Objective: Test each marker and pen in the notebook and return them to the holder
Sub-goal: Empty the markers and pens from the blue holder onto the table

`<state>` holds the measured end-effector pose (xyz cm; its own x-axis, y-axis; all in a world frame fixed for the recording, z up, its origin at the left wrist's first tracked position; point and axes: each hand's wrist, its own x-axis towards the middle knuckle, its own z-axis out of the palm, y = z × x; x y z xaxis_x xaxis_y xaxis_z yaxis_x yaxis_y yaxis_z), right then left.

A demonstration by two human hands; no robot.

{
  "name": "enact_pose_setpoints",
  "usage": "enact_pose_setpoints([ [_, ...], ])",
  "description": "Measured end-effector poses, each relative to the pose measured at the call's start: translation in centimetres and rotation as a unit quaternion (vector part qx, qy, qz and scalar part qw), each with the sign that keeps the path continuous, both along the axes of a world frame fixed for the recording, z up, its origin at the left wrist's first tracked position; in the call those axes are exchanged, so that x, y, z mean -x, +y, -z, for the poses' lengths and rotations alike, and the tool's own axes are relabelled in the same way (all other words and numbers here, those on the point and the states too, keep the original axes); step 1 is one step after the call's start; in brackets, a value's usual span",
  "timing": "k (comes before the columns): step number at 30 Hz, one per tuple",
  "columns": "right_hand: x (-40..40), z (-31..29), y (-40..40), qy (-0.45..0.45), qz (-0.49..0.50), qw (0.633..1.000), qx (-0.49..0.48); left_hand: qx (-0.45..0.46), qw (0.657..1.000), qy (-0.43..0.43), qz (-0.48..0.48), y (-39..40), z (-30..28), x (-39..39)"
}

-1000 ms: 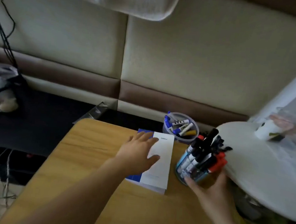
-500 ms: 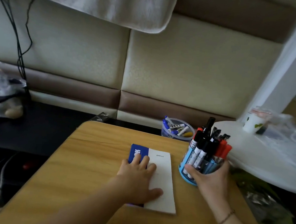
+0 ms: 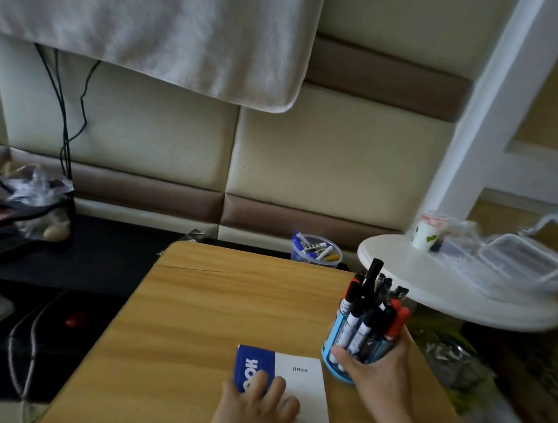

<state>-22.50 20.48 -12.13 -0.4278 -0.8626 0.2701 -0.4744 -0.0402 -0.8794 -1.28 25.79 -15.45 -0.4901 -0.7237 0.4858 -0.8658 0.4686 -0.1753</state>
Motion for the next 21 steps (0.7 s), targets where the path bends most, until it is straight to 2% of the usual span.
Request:
enact_pose_setpoints([
  [2, 0.0, 0.2, 0.3, -0.005, -0.008, 1.0, 0.005, -0.064, 0.998, 0.009, 0.009, 0.1, 0.0, 0.3],
  [4, 0.3, 0.8, 0.4, -0.021, -0.027, 0.999, -0.005, -0.212, 0.977, -0.019, 0.012, -0.1, -0.3, 1.0],
  [5, 0.4, 0.9, 0.4, -0.023, -0.038, 0.999, -0.018, -0.242, 0.97, -0.009, 0.004, -0.5, -1.1, 1.1],
  [7, 0.9, 1.1, 0.2, -0.031, -0.066, 0.997, -0.037, -0.307, 0.95, 0.042, -0.031, -1.8, -3.5, 1.1],
  [8, 1.2, 1.3, -0.1, -0.026, -0.08, 0.996, -0.04, -0.354, 0.93, 0.091, -0.038, -3.1, -4.8, 1.1],
  [9, 1.5, 1.3, -0.5, -0.018, -0.093, 0.995, -0.039, -0.421, 0.895, 0.147, -0.026, -4.2, -6.3, 1.1],
  [10, 1.8, 1.4, -0.9, -0.005, -0.108, 0.993, -0.036, -0.432, 0.874, 0.223, -0.002, -5.4, -7.4, 1.1],
  [12, 2.3, 1.3, -1.4, 0.028, -0.132, 0.99, -0.026, -0.399, 0.832, 0.382, 0.051, -7.1, -9.0, 1.2],
  [15, 2.8, 0.6, -1.5, 0.032, -0.154, 0.987, -0.016, -0.381, 0.726, 0.554, 0.147, -9.7, -9.3, 1.8],
  [17, 3.0, -0.5, -1.9, 0.053, -0.175, 0.982, -0.038, -0.368, 0.658, 0.628, 0.192, -11.8, -9.2, 1.9],
  [19, 2.9, -1.7, -2.7, 0.097, -0.211, 0.97, -0.073, -0.355, 0.601, 0.689, 0.197, -14.0, -8.4, 1.6],
  [21, 2.7, -2.6, -3.9, 0.117, -0.257, 0.955, -0.092, -0.34, 0.589, 0.711, 0.178, -15.6, -7.3, 0.7],
])
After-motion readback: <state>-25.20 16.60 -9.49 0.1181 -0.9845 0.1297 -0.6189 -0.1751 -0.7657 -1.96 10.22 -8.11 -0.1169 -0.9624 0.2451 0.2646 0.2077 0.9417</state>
